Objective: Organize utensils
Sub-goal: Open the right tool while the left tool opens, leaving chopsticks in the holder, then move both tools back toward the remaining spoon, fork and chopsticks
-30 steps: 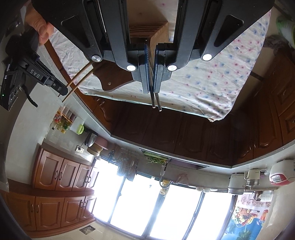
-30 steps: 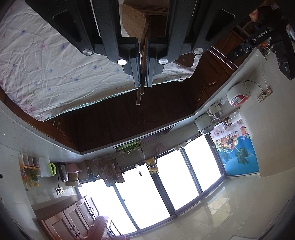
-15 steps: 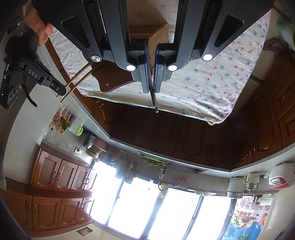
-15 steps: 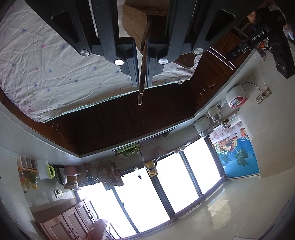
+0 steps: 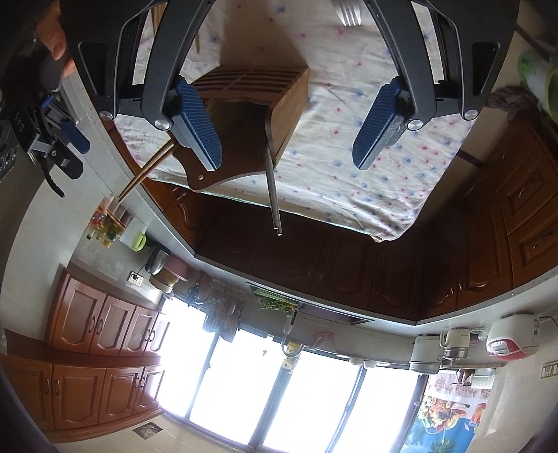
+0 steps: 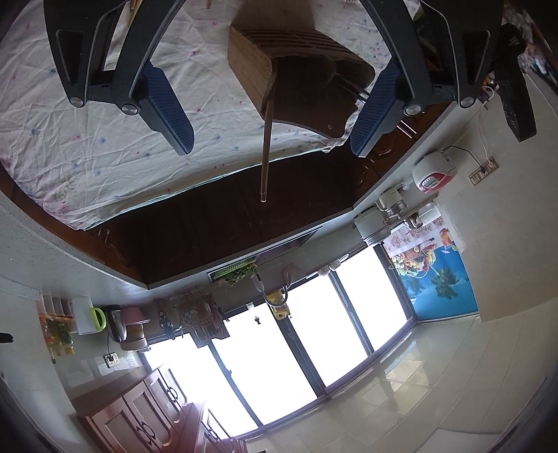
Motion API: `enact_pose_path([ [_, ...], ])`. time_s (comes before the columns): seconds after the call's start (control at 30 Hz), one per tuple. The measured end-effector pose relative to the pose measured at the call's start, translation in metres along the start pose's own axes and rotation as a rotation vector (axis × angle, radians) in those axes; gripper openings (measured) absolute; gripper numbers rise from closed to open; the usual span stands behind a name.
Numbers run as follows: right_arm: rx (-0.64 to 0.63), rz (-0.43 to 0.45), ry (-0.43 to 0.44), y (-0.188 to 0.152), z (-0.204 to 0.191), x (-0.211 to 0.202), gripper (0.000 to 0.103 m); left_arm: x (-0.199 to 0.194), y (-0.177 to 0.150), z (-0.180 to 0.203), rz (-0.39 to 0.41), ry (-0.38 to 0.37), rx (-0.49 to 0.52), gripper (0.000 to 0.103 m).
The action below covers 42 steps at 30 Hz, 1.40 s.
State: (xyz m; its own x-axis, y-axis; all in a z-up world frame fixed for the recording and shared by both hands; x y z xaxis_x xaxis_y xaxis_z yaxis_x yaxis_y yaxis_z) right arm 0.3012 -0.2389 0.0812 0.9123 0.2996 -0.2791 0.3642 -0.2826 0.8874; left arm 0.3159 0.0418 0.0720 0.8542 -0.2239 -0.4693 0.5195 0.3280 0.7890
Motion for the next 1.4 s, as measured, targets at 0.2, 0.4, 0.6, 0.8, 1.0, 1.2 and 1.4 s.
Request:
enact_pose_path([
  [0.2, 0.008, -0.007, 0.004, -0.009, 0.005, -0.027, 0.094, -0.016, -0.016, 0.002, -0.024, 0.005, 0.019, 0.082],
  [0.4, 0.014, -0.009, -0.021, -0.023, 0.016, -0.061, 0.095, -0.031, -0.035, 0.002, -0.047, -0.007, 0.017, 0.083],
  [0.6, 0.027, -0.051, -0.077, -0.049, 0.035, -0.090, 0.096, -0.040, -0.063, 0.006, -0.101, -0.014, 0.035, 0.085],
  [0.8, 0.018, -0.110, -0.127, -0.080, 0.050, -0.109, 0.096, -0.043, -0.096, 0.006, -0.162, -0.013, 0.048, 0.085],
  [1.0, -0.010, -0.181, -0.164, -0.113, 0.053, -0.116, 0.096, -0.044, -0.124, 0.012, -0.216, -0.017, 0.087, 0.085],
  [1.2, 0.031, -0.230, -0.145, -0.135, 0.061, -0.119, 0.096, -0.042, -0.148, 0.013, -0.267, -0.014, 0.112, 0.085],
  [1.4, 0.034, -0.239, -0.134, -0.141, 0.061, -0.119, 0.096, -0.036, -0.165, 0.018, -0.312, -0.009, 0.133, 0.085],
])
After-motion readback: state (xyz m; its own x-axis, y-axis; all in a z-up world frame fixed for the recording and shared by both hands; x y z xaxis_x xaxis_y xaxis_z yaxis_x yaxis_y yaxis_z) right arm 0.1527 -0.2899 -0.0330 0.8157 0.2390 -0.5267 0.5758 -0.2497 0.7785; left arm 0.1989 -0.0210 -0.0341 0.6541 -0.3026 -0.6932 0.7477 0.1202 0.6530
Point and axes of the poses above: each gripper's, at about its wrist camera, not at the fingertips, and x roughly the way its jaws point, z to its right, y to its top, the point moved 3 cm from there along x, roughly the way its jaws point, and after that the axes turned 5 degrees about -x, right-handed, at the moved point
